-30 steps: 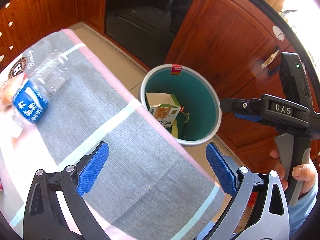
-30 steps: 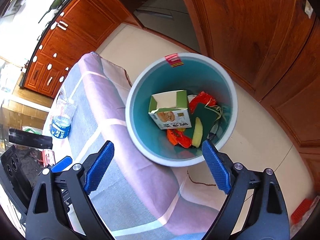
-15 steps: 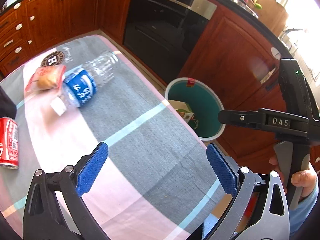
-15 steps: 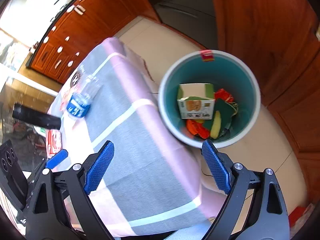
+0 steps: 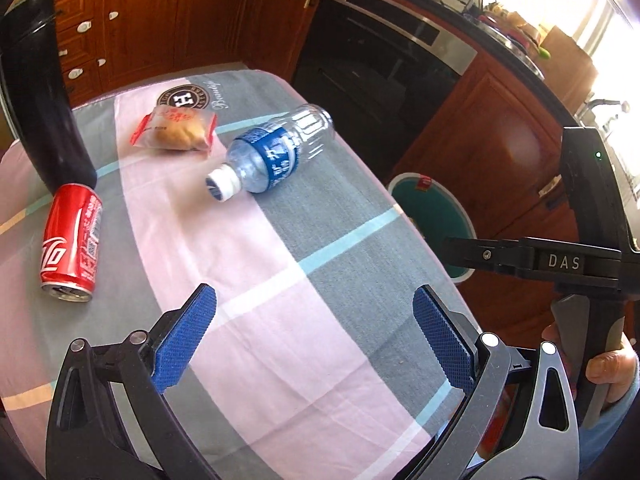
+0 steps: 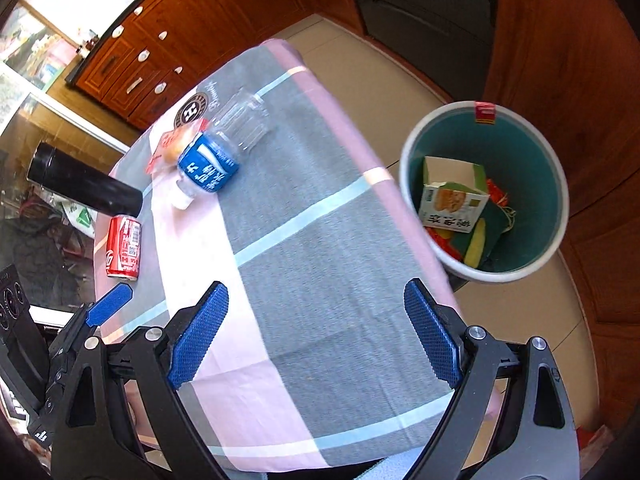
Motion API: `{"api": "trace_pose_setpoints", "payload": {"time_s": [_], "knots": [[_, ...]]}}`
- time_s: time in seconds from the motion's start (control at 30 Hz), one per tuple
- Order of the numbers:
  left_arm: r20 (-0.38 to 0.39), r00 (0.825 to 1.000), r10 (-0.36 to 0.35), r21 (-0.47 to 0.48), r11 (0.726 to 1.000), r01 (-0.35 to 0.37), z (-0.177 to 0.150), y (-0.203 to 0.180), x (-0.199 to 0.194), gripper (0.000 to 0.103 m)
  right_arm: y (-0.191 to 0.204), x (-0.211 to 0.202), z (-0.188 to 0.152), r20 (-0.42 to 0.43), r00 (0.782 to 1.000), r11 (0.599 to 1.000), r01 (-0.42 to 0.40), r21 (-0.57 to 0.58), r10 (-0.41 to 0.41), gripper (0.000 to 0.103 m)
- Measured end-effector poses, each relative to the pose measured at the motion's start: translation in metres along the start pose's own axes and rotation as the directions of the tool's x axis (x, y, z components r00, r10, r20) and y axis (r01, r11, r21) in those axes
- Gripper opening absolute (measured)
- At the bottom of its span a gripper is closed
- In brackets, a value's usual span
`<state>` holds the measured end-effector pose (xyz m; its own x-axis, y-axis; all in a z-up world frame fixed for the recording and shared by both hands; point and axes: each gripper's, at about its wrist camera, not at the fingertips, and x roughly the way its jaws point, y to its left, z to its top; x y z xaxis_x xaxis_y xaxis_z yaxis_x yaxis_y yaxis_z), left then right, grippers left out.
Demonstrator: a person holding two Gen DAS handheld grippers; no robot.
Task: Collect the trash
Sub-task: 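Move both tools back over the table toward the can and bottle, then grasp the red Coca-Cola can with the left tool while the right tool grasps the water bottle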
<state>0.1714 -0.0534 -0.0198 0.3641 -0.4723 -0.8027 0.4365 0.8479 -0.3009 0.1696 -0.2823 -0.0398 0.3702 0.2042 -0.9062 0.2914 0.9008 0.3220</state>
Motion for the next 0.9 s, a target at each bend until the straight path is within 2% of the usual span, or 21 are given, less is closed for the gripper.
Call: {"api": "trace_pose_setpoints", "payload": {"time_s": [0.27, 0.53, 0.63, 0.83, 0.9], "knots": [[0.026, 0.995, 0.096, -0.077, 0.993, -0.094, -0.001, 0.068, -0.015, 0.099, 0.051, 0.03, 0.008, -0.047, 0.999, 0.998, 0.001, -0.056, -0.004, 0.086], [0.043, 0.982, 0.184, -0.171, 0.97, -0.174, 0.009, 0.133, -0.019, 0.099, 0.088, 0.055, 0.055, 0.016, 0.999, 0.999, 0.033, -0.016, -0.033, 0.086], [0.026, 0.98, 0.195, -0.185, 0.965, -0.187, 0.012, 0.151, -0.013, 0.099, 0.096, 0.068, 0.077, 0.038, 0.998, 0.999, 0.043, 0.01, -0.044, 0.086], [-0.005, 0.981, 0.193, -0.197, 0.962, -0.19, 0.018, 0.169, 0.003, 0.099, 0.102, 0.109, 0.108, 0.015, 0.998, 0.996, 0.064, 0.062, -0.065, 0.085], [-0.014, 0.98, 0.198, -0.191, 0.962, -0.197, 0.021, 0.172, 0.008, 0.099, 0.102, 0.123, 0.114, 0.002, 0.999, 0.996, 0.038, 0.076, -0.039, 0.087]]}}
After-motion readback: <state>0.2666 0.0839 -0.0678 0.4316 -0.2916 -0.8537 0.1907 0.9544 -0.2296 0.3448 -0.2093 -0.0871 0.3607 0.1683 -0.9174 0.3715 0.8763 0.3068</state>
